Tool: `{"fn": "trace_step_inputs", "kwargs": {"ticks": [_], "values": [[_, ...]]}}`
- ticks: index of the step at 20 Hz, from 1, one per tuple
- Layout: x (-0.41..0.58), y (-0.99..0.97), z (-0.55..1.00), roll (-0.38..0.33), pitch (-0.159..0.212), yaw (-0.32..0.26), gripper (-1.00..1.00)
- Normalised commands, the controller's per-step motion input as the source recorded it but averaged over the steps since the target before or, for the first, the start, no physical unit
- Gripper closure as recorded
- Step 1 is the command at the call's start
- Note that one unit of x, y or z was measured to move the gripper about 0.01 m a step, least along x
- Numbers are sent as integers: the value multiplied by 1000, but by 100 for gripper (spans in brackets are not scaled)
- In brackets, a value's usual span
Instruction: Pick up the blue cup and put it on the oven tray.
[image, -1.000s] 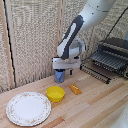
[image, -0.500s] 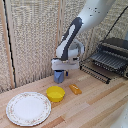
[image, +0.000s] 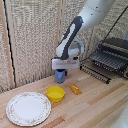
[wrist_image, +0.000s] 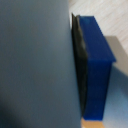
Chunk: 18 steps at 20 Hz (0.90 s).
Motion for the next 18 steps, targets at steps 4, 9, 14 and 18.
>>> {"fn": "trace_step_inputs", "kwargs": {"ticks": [4,9,14,18], "values": [[377,-129,958,-95,42,-241,100],[381,-231,987,-68,22,-206,100],[413,-533,993,-23,64,-159,100],[254,-946,881,8,42,-62,100]]}}
